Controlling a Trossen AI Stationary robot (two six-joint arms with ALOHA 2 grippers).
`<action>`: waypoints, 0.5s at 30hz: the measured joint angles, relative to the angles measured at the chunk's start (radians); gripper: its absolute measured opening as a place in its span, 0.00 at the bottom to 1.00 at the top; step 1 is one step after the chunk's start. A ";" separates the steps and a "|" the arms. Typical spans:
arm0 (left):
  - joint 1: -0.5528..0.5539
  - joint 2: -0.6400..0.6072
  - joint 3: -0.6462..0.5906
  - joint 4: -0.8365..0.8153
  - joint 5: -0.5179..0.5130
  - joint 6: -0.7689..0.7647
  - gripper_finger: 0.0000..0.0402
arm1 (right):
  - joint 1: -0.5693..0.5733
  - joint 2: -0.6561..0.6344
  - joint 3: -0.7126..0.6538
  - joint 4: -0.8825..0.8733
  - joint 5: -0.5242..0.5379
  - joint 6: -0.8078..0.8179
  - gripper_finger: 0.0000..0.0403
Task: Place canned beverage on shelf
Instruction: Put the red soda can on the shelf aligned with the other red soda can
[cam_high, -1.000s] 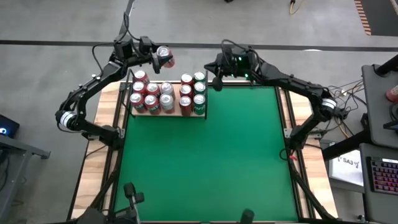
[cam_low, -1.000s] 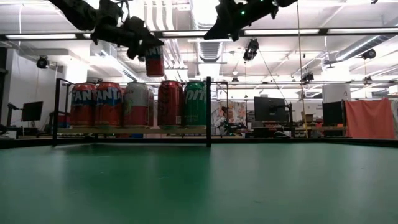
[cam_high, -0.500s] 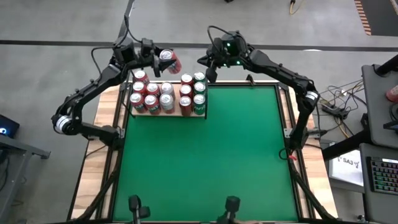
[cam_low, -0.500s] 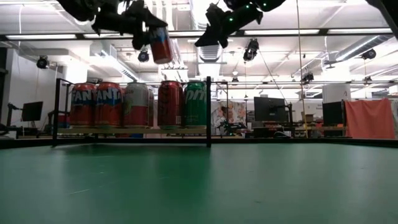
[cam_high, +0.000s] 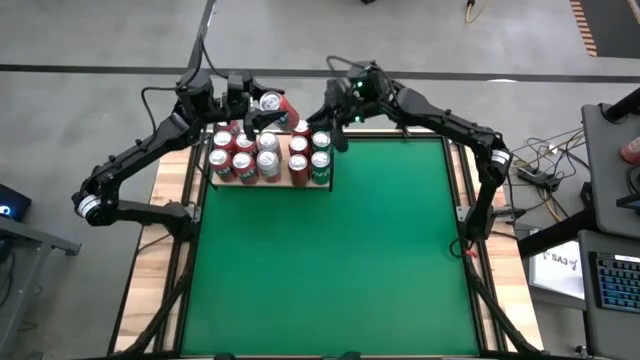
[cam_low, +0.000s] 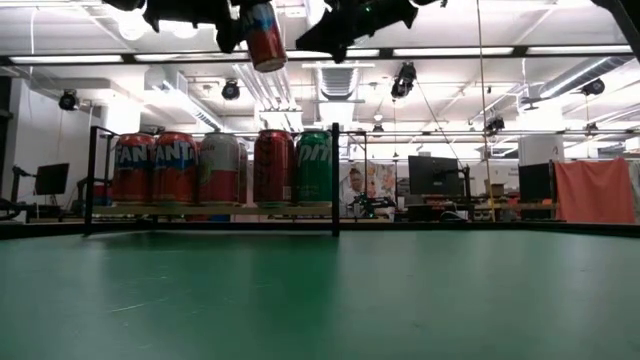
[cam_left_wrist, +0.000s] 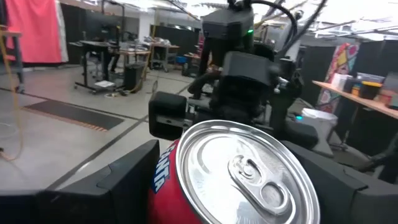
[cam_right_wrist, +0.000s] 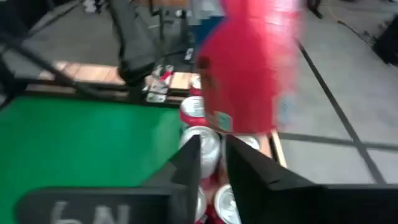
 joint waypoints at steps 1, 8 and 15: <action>-0.009 -0.003 -0.001 -0.006 0.000 0.000 0.73 | 0.015 0.000 0.000 -0.006 0.008 -0.021 0.17; -0.058 -0.025 -0.001 -0.008 -0.017 -0.014 0.73 | 0.093 -0.005 0.014 -0.010 0.267 -0.105 0.56; -0.076 -0.040 -0.001 -0.004 -0.051 -0.014 0.73 | 0.108 -0.008 0.050 -0.031 0.327 -0.065 0.85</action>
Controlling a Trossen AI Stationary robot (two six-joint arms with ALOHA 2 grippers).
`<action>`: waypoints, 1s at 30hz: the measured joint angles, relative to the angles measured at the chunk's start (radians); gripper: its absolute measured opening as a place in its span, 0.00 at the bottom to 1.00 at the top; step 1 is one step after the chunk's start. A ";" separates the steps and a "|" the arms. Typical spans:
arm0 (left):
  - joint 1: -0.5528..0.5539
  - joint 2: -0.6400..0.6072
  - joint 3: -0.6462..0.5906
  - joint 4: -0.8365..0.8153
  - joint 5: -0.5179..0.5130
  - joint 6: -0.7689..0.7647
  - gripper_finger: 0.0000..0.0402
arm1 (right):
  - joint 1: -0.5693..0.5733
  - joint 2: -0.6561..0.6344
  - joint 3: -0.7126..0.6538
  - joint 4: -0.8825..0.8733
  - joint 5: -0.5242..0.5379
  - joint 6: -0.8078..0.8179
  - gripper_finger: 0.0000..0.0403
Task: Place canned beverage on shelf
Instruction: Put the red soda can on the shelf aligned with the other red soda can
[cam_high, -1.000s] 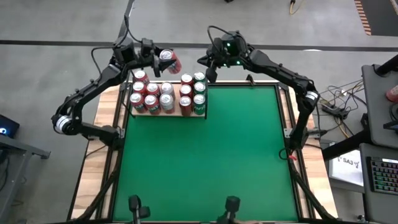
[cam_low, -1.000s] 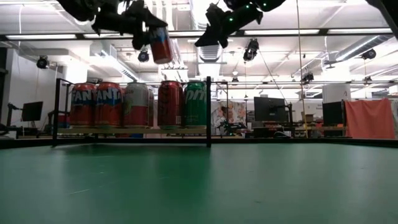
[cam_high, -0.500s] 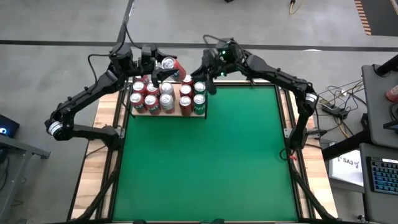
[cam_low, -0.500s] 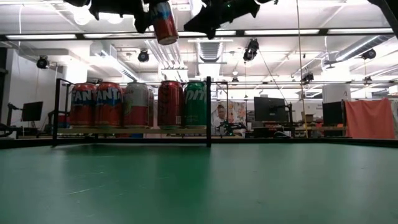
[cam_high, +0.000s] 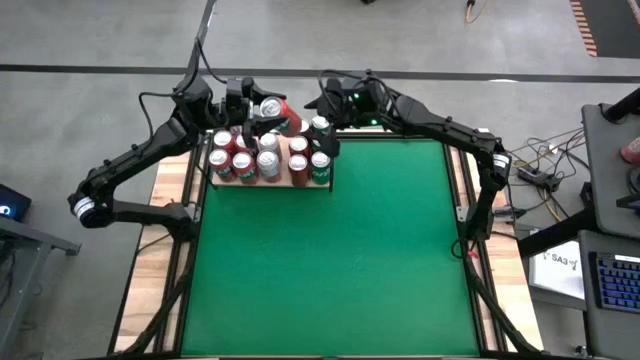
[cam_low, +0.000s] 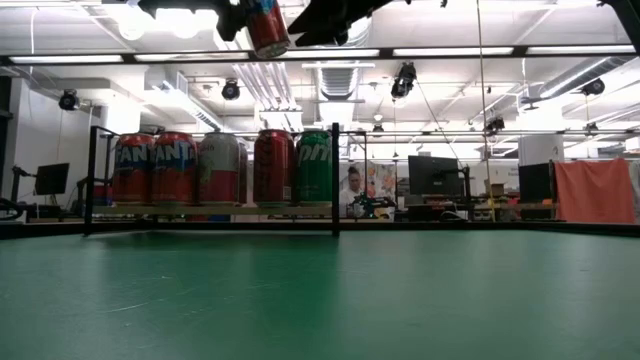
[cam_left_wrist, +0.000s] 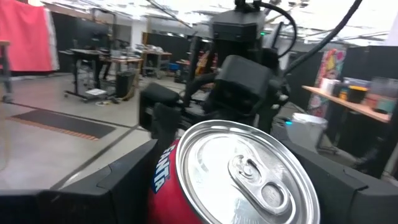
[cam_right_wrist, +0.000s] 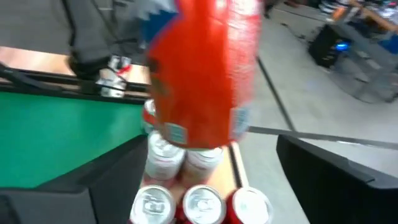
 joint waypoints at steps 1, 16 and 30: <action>-0.005 0.000 0.000 0.003 -0.013 0.002 0.73 | 0.000 0.000 0.003 -0.005 -0.022 0.006 0.87; -0.124 0.004 0.000 0.068 -0.083 0.036 0.73 | 0.032 0.025 0.000 0.074 -0.148 -0.024 0.89; -0.155 0.002 0.000 0.072 -0.086 0.053 0.81 | 0.045 0.020 0.000 0.075 -0.139 -0.012 0.71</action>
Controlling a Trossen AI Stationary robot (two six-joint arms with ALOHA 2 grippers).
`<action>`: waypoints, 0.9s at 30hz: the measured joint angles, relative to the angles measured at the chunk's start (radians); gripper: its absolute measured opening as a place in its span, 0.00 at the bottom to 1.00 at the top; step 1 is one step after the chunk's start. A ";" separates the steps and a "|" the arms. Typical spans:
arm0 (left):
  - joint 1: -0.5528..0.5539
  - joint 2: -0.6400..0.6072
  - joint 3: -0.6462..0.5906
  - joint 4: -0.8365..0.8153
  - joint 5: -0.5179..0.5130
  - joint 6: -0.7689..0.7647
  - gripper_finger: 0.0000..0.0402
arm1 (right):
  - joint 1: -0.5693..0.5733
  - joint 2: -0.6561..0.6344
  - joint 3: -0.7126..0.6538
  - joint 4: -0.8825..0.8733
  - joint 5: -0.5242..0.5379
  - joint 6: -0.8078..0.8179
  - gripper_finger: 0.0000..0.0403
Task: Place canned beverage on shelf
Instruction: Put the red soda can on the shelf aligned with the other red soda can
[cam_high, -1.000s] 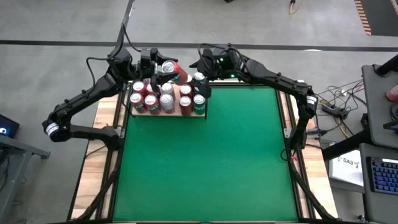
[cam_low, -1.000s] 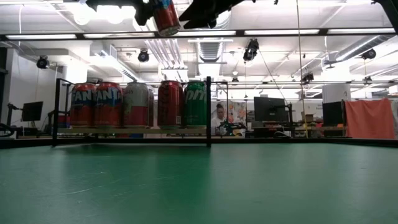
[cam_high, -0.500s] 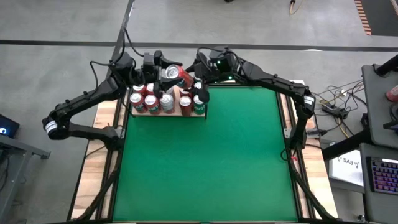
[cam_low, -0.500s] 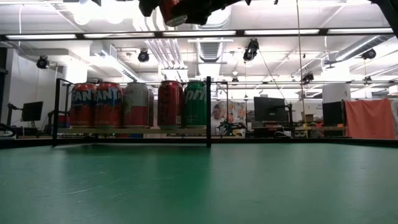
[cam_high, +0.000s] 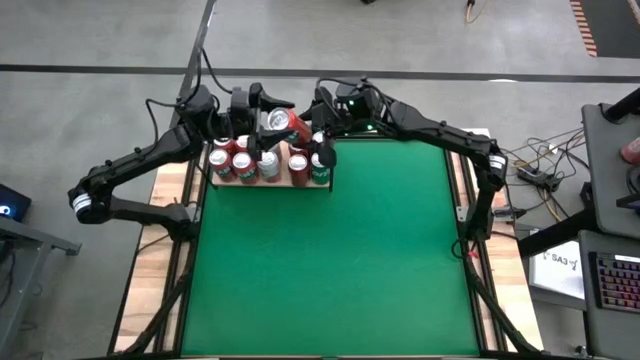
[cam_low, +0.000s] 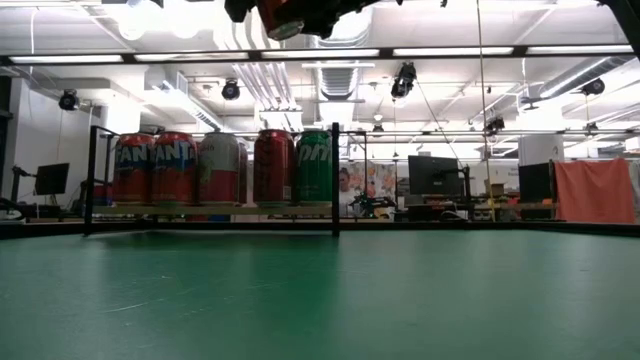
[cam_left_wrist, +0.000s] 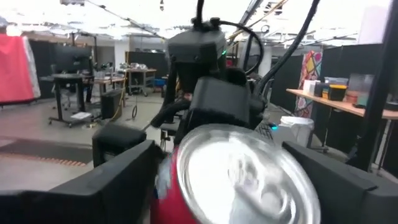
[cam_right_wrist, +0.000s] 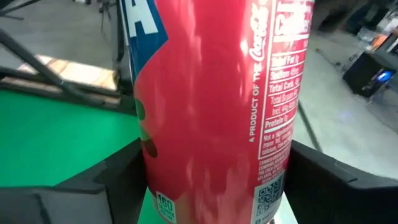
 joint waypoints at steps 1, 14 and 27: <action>0.000 -0.004 0.000 -0.003 0.008 0.016 0.84 | 0.001 -0.004 -0.002 -0.014 -0.001 0.000 0.71; -0.044 -0.067 0.126 -0.548 -0.073 0.387 0.91 | 0.052 -0.092 -0.021 -0.423 0.358 -0.122 0.71; -0.206 0.025 0.001 -0.448 -0.246 0.391 0.91 | 0.174 -0.085 -0.089 -0.586 0.547 0.031 0.71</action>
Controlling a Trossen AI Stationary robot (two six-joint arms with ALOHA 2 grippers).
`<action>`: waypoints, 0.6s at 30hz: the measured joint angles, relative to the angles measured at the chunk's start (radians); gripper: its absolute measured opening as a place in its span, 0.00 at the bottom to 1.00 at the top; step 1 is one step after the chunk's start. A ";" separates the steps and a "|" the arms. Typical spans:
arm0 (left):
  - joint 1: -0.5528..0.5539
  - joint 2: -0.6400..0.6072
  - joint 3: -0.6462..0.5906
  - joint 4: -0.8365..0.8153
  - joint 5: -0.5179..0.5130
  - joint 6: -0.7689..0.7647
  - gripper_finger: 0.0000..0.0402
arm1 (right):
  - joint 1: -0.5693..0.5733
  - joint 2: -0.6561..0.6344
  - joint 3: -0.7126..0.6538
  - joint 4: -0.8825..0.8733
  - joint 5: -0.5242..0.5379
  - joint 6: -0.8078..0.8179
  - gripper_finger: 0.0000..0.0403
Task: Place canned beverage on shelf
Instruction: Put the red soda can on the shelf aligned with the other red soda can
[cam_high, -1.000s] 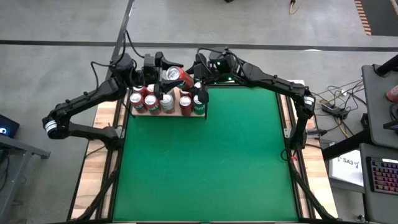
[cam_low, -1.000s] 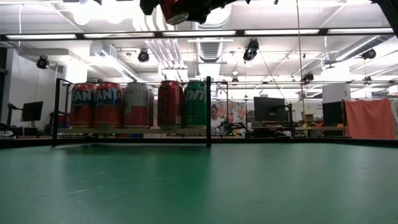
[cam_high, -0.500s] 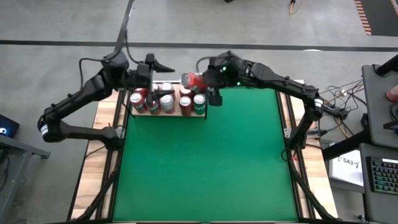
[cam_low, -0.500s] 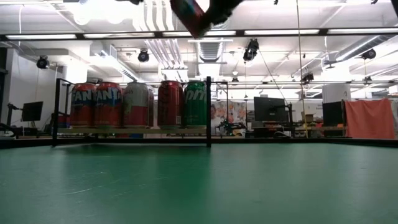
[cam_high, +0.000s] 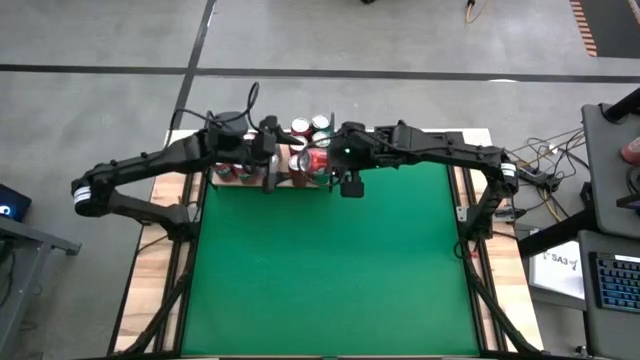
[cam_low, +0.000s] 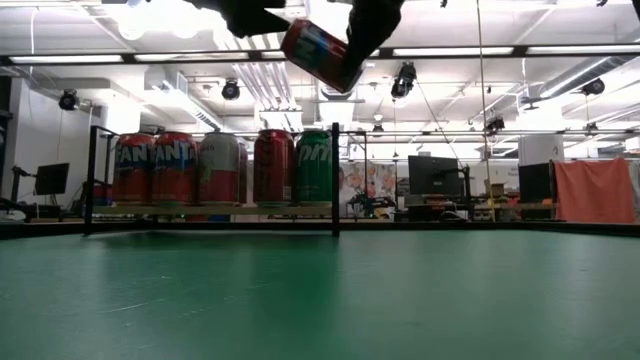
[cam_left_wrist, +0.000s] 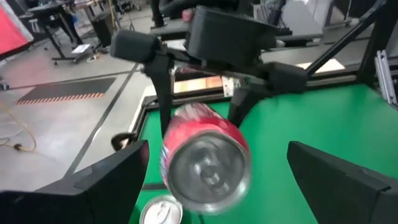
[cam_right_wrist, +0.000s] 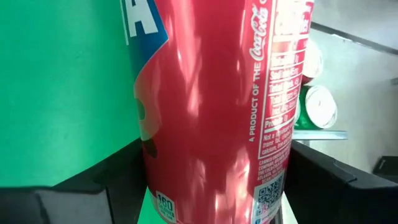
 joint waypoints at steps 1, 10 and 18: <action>-0.013 0.010 0.000 0.019 -0.002 -0.006 0.91 | 0.008 0.000 0.000 -0.003 -0.001 0.009 0.71; -0.095 0.043 0.000 0.029 -0.084 -0.009 0.91 | 0.068 0.000 0.000 -0.020 0.044 0.046 0.71; -0.142 0.068 0.000 0.001 -0.201 -0.015 0.91 | 0.074 -0.001 0.000 -0.020 0.055 0.046 0.71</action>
